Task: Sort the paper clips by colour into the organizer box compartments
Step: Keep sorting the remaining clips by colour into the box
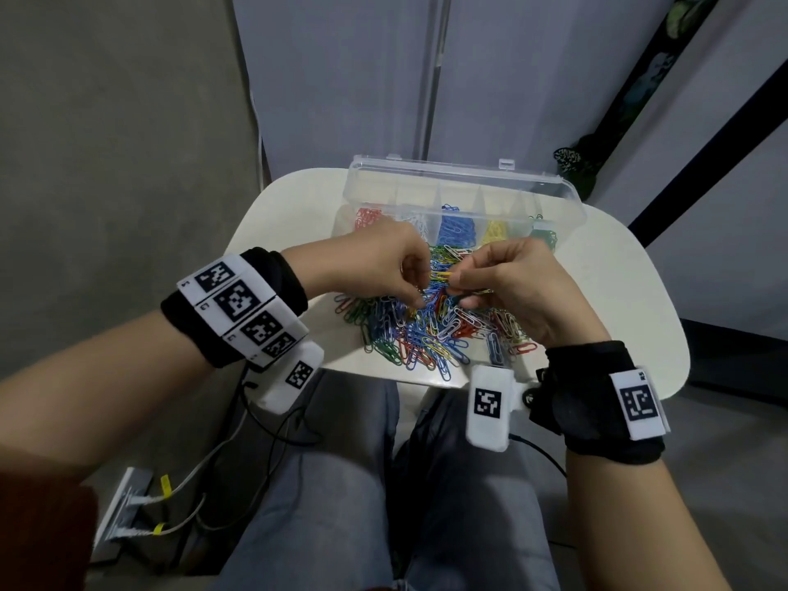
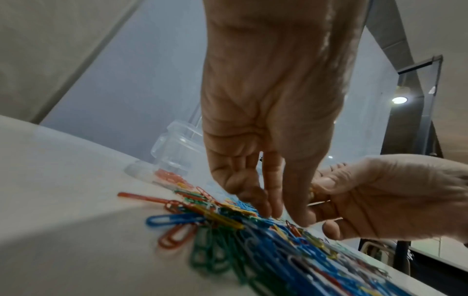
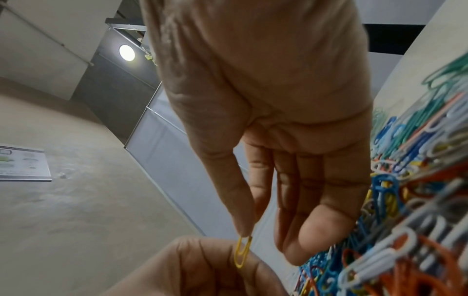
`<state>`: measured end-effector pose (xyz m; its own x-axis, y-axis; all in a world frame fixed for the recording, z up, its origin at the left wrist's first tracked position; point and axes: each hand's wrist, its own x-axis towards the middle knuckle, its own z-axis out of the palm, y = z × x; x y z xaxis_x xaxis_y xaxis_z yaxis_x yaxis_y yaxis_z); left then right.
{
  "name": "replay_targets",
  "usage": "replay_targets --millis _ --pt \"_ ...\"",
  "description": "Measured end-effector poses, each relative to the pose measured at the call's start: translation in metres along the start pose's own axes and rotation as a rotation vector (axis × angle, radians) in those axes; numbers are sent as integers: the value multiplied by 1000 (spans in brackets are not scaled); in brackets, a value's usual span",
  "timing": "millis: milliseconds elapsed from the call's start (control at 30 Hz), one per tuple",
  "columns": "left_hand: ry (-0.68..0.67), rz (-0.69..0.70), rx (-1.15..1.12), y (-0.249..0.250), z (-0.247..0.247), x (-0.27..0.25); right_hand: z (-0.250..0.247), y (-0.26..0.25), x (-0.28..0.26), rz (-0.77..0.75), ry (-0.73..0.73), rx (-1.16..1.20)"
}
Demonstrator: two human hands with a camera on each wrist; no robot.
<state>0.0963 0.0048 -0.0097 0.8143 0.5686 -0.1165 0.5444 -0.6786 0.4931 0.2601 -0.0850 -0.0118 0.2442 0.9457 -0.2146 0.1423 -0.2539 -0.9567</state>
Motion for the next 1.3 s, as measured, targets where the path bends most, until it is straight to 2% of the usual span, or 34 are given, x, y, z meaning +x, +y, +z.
replay_targets --millis 100,300,567,767,1033,1300 --pt "-75 2 106 1 3 2 1 -1 0 6 16 40" --pt "-3 -5 104 -1 2 6 3 0 2 -32 99 79" --pt "186 -105 -263 -4 -8 5 2 -1 3 -40 55 34" --pt "190 -140 -510 3 -7 1 7 -2 5 -45 34 36" --pt "163 -132 -701 3 -7 -3 13 0 7 -46 21 41" --pt "202 -124 -749 5 -7 -5 14 -4 9 -36 -42 108"
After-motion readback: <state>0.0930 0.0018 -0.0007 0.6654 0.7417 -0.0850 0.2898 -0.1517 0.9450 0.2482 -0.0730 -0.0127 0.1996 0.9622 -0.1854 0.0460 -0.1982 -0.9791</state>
